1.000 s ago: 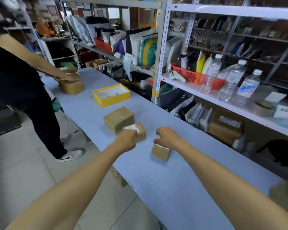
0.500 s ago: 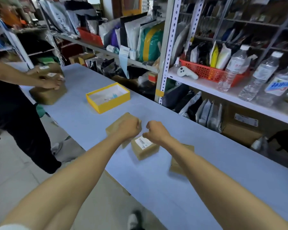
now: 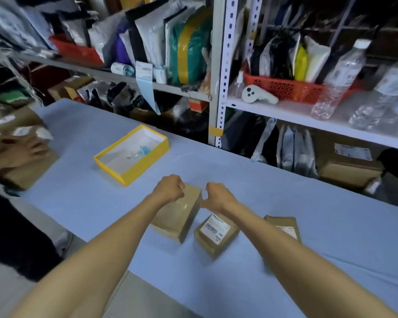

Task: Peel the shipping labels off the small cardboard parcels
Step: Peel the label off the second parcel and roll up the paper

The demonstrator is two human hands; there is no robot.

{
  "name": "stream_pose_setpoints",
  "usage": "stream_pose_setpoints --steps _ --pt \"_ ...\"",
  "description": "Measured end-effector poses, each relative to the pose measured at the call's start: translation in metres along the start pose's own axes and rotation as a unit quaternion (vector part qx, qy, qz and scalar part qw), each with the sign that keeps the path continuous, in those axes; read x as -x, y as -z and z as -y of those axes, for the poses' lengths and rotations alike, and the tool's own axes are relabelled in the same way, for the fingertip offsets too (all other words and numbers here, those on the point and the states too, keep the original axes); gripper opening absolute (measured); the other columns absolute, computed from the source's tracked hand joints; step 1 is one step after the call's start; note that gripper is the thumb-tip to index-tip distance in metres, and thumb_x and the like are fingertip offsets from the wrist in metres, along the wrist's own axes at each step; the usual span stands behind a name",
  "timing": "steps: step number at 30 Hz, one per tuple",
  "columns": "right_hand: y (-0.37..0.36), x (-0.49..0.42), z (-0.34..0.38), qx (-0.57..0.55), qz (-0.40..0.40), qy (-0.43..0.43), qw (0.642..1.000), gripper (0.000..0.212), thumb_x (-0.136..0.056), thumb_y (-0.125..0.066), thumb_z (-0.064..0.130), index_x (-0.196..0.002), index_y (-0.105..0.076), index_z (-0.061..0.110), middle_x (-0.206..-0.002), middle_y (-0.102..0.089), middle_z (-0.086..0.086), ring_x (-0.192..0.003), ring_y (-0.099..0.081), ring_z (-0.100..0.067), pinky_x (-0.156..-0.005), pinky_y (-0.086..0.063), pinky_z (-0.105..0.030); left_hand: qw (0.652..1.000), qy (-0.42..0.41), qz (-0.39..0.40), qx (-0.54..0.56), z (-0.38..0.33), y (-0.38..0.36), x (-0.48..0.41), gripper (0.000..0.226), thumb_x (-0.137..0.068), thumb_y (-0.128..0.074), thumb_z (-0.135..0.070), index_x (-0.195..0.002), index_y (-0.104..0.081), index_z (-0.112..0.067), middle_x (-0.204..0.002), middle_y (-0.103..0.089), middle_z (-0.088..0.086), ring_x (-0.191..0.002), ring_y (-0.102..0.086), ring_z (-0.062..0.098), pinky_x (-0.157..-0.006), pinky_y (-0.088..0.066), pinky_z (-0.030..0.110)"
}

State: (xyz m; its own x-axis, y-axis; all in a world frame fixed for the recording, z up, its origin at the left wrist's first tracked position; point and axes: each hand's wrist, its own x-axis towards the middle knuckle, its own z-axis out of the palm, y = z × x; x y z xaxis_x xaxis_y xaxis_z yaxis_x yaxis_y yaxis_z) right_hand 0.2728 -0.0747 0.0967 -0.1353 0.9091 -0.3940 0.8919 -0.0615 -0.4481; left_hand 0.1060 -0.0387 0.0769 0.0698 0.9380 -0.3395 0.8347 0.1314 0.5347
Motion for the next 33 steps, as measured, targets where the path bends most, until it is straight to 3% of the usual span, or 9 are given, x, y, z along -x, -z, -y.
stream_pose_setpoints --steps 4,6,11,14,16,20,25,29,33 --pt "0.002 -0.013 0.002 -0.027 0.003 -0.049 0.998 0.027 -0.088 -0.06 0.027 -0.093 -0.043 0.007 -0.097 -0.049 -0.01 -0.082 -0.047 -0.027 -0.065 -0.037 -0.033 0.999 -0.009 0.044 -0.017 0.014 0.001 -0.03 0.024 -0.078 -0.07 -0.007 -0.101 -0.063 -0.011 -0.11 -0.066 0.014 -0.103 -0.063 0.029 -0.084 -0.051 0.033" --pt "0.001 -0.017 0.005 -0.057 -0.004 -0.083 0.995 0.029 -0.087 -0.063 0.026 -0.095 -0.042 0.008 -0.098 -0.048 -0.01 -0.083 -0.048 -0.026 -0.067 -0.038 -0.033 0.997 -0.017 0.063 -0.031 0.025 0.003 -0.042 0.031 -0.077 -0.07 -0.007 -0.106 -0.062 -0.011 -0.113 -0.065 0.013 -0.106 -0.061 0.029 -0.086 -0.049 0.031" --pt "-0.022 -0.024 0.023 -0.115 -0.021 -0.157 0.981 0.037 -0.088 -0.061 0.023 -0.116 -0.049 0.003 -0.12 -0.052 -0.015 -0.1 -0.057 -0.031 -0.084 -0.049 -0.039 0.997 -0.057 0.044 -0.037 0.047 0.008 -0.056 0.034 -0.076 -0.064 -0.003 -0.109 -0.06 -0.012 -0.11 -0.063 0.012 -0.104 -0.061 0.029 -0.084 -0.048 0.033" --pt "-0.04 -0.026 0.037 -0.109 0.007 -0.197 0.974 0.017 -0.092 -0.054 0.019 -0.104 -0.047 0.009 -0.119 -0.054 -0.014 -0.099 -0.055 -0.031 -0.069 -0.044 -0.032 0.998 -0.018 0.048 -0.047 0.062 0.003 -0.055 0.041 -0.08 -0.067 -0.014 -0.118 -0.051 -0.007 -0.12 -0.054 0.018 -0.11 -0.057 0.036 -0.087 -0.045 0.038" --pt "-0.054 -0.029 0.046 -0.117 0.016 -0.218 0.969 0.014 -0.093 -0.05 0.013 -0.106 -0.046 0.01 -0.128 -0.054 -0.017 -0.116 -0.054 -0.033 -0.074 -0.04 -0.03 0.996 0.017 0.071 -0.059 0.07 -0.002 -0.053 0.053 -0.08 -0.07 -0.022 -0.123 -0.045 -0.004 -0.126 -0.05 0.019 -0.116 -0.053 0.038 -0.091 -0.044 0.04" --pt "-0.089 -0.037 0.051 -0.184 0.026 -0.254 0.949 0.05 -0.09 -0.054 0.015 -0.135 -0.037 0.001 -0.135 -0.05 -0.018 -0.123 -0.051 -0.033 -0.091 -0.045 -0.033 0.996 0.038 0.063 -0.055 0.075 -0.011 -0.052 0.061 -0.082 -0.07 -0.021 -0.13 -0.037 -0.002 -0.132 -0.042 0.022 -0.12 -0.047 0.04 -0.091 -0.042 0.04" --pt "-0.097 -0.053 0.05 -0.293 -0.053 -0.297 0.907 0.045 -0.085 -0.056 0.011 -0.127 -0.041 0.004 -0.128 -0.054 -0.017 -0.116 -0.055 -0.034 -0.094 -0.048 -0.037 0.999 -0.005 0.036 -0.037 0.077 -0.008 -0.067 0.041 -0.081 -0.07 -0.024 -0.116 -0.055 -0.009 -0.12 -0.061 0.013 -0.114 -0.056 0.032 -0.089 -0.043 0.037" --pt "-0.063 -0.08 0.039 -0.327 -0.136 -0.301 0.885 0.041 -0.086 -0.053 0.009 -0.127 -0.047 0.01 -0.126 -0.058 -0.012 -0.117 -0.054 -0.033 -0.094 -0.045 -0.035 0.999 -0.044 0.006 0.022 0.043 0.009 -0.098 0.042 -0.08 -0.069 -0.018 -0.12 -0.06 -0.009 -0.119 -0.065 0.011 -0.114 -0.058 0.03 -0.092 -0.045 0.035" --pt "-0.04 -0.108 0.026 -0.348 -0.159 -0.286 0.878 0.035 -0.088 -0.051 0.013 -0.123 -0.05 0.01 -0.124 -0.059 -0.013 -0.113 -0.056 -0.033 -0.098 -0.047 -0.041 0.997 -0.047 0.012 0.062 0.021 0.006 -0.129 0.04 -0.081 -0.064 -0.01 -0.121 -0.06 -0.007 -0.118 -0.065 0.013 -0.109 -0.06 0.032 -0.087 -0.048 0.037"
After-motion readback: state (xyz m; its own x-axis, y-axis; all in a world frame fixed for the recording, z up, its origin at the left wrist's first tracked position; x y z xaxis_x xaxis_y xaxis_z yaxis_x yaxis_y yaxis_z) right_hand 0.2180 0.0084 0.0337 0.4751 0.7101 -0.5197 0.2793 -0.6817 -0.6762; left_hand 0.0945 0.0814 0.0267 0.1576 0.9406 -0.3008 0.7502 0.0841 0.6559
